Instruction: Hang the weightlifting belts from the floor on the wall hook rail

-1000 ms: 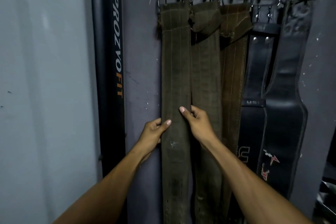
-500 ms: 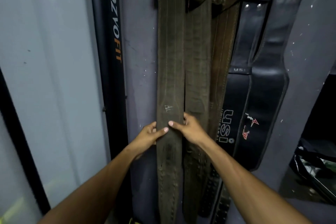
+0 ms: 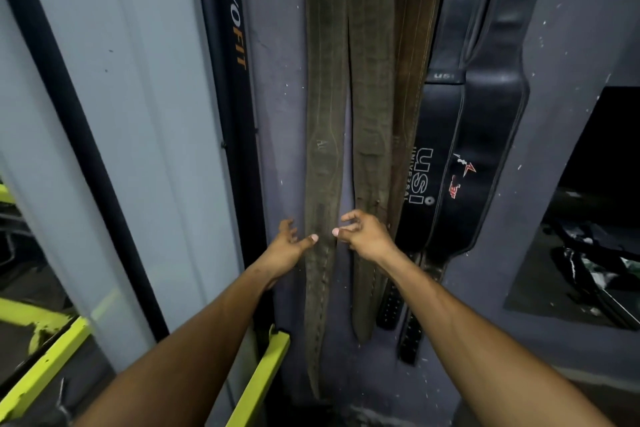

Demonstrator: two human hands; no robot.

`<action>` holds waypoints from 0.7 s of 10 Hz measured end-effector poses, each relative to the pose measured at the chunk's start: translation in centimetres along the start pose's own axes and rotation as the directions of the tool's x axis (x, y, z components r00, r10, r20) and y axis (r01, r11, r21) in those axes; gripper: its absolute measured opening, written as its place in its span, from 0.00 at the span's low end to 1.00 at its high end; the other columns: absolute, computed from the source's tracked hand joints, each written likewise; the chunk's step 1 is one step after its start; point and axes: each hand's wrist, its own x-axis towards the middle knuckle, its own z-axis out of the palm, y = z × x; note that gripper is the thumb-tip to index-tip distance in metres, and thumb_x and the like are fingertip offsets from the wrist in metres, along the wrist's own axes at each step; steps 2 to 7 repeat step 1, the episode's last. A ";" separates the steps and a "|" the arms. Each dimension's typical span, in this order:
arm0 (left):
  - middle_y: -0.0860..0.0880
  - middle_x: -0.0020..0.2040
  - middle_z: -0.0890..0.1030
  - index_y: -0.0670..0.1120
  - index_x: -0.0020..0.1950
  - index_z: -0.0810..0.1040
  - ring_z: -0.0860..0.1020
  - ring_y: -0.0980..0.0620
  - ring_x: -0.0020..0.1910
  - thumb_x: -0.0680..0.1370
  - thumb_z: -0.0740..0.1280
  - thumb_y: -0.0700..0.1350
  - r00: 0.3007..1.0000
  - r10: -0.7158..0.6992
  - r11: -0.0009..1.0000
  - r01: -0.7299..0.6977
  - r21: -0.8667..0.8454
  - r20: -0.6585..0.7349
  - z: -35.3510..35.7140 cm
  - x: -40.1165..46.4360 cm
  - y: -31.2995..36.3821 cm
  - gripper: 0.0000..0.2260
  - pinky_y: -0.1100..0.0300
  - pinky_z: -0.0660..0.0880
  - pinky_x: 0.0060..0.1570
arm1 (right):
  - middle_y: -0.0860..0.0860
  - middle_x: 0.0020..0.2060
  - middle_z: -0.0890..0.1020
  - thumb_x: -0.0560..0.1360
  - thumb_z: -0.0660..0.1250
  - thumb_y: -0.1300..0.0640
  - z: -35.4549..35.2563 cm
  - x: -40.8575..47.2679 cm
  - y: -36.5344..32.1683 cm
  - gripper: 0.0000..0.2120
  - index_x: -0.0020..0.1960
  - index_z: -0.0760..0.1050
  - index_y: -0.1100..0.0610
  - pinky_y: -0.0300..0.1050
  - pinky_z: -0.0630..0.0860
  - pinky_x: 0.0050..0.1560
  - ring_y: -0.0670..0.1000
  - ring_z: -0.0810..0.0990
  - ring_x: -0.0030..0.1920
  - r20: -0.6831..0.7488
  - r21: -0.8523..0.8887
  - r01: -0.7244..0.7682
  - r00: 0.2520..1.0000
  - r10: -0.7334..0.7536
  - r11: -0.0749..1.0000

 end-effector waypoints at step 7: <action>0.42 0.81 0.60 0.48 0.81 0.51 0.64 0.47 0.78 0.78 0.72 0.52 0.999 0.040 0.996 -0.041 0.078 0.008 -0.5 -2.1 0.7 0.39 0.54 0.65 0.74 | 0.54 0.47 0.87 0.75 0.77 0.54 -1.2 -2.6 -1.1 0.17 0.61 0.79 0.58 0.55 0.79 0.64 0.57 0.85 0.57 -0.053 -0.060 0.006 0.999 -0.010 0.998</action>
